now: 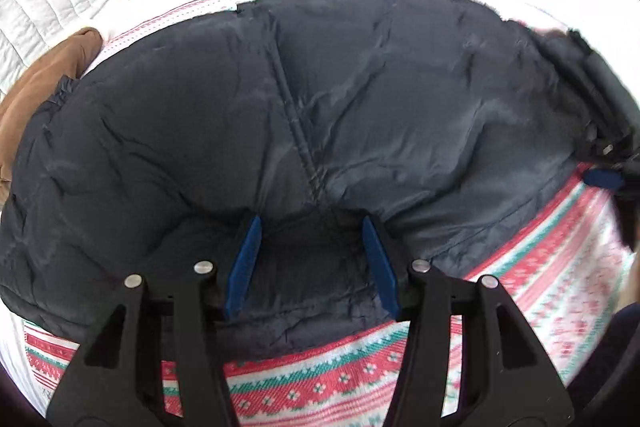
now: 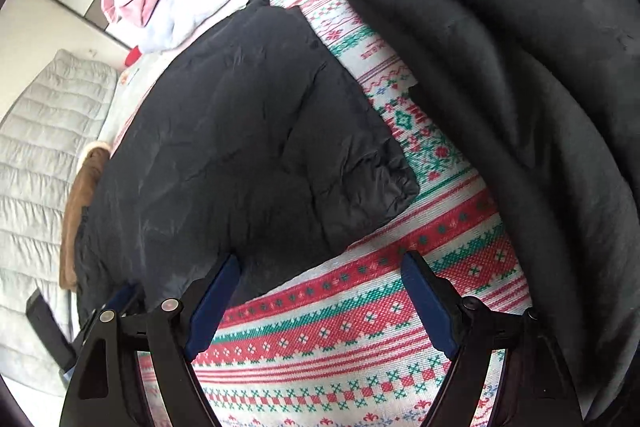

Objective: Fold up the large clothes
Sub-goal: 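Release the jacket and press the folded jacket flat with both grippers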

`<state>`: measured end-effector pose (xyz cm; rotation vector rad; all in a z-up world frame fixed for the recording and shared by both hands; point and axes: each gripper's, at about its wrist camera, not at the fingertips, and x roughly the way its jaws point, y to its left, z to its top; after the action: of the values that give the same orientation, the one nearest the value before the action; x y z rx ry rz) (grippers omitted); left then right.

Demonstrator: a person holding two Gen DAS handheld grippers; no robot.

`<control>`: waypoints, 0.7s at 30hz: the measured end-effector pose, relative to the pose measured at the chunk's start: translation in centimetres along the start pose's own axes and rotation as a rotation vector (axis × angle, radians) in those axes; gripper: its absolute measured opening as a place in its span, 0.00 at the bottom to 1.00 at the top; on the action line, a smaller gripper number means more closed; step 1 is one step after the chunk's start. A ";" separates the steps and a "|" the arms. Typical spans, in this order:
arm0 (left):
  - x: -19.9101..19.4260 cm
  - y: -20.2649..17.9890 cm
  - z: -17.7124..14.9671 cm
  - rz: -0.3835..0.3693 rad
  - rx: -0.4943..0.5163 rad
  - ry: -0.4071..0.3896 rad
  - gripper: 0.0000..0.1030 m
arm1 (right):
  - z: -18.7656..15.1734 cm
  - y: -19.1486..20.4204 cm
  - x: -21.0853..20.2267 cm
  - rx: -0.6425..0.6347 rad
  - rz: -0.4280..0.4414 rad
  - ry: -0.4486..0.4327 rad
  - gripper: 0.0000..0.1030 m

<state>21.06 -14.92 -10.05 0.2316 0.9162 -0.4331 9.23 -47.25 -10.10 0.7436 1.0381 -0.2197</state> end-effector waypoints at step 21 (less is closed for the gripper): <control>6.6 4.8 11.4 0.074 -0.124 0.096 0.53 | -0.3 0.3 2.0 0.129 0.078 -0.012 0.81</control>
<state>34.92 -16.65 -8.52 0.1733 1.0220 -0.2977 10.25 -46.48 -11.71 0.8966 0.9880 -0.2256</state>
